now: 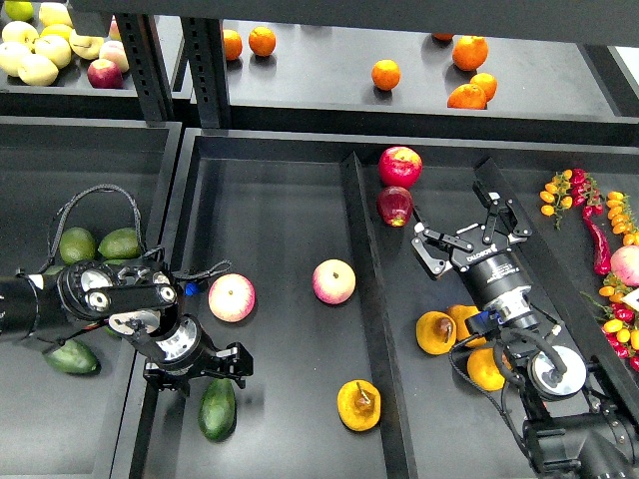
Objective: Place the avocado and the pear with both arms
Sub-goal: 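Lower the left gripper onto the green avocado and close it, then lift the avocado and carry it to the avocado pile bin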
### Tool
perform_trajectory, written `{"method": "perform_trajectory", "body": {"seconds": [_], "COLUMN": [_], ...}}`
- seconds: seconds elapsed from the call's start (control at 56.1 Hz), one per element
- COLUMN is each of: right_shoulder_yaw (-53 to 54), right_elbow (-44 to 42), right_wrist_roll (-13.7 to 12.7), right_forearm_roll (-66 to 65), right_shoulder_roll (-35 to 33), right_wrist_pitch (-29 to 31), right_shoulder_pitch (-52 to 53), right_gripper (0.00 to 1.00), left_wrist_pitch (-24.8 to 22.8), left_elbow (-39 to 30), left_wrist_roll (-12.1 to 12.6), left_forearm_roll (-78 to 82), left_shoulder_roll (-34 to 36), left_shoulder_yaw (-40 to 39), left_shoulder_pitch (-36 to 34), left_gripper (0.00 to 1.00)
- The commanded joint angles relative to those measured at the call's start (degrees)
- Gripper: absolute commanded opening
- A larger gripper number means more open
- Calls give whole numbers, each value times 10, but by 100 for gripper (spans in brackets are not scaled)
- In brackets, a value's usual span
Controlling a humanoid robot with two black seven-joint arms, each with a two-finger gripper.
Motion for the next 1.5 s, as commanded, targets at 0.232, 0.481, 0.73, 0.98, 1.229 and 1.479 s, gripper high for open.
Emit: {"method": "perform_trajectory", "body": {"seconds": [0.232,0.481,0.73,0.98,1.229,1.479], "right_shoulder_yaw": [-1,-1,-1,0,0,0], "right_elbow": [3,3,3,4,4,3], "right_wrist_roll": [-1,-1,-1,-1,0,0], "right_forearm_roll": [1,1,1,1,1,1], "right_shoulder_roll": [0,0,0,0,0,0], "right_wrist_pitch": [0,0,0,0,2,13], "right_shoulder_pitch": [-1,-3,-5,-5,-5,-5], "right_gripper": [100,100,100,100,100,100], "left_wrist_pitch": [0,0,0,0,0,0], "left_elbow": [8,9,9,17,21,23], "left_wrist_roll": [0,0,0,0,0,0], "left_forearm_roll": [2,2,2,3,2,23], "left_shoulder_roll": [-8,-17,-20,-21,-20,-19], "left_shoulder_yaw": [-2,-3,-4,-5,-6,-21], "left_shoulder_pitch": [11,26,33,35,38,42], "left_gripper": [96,95,90,86,65,49]}}
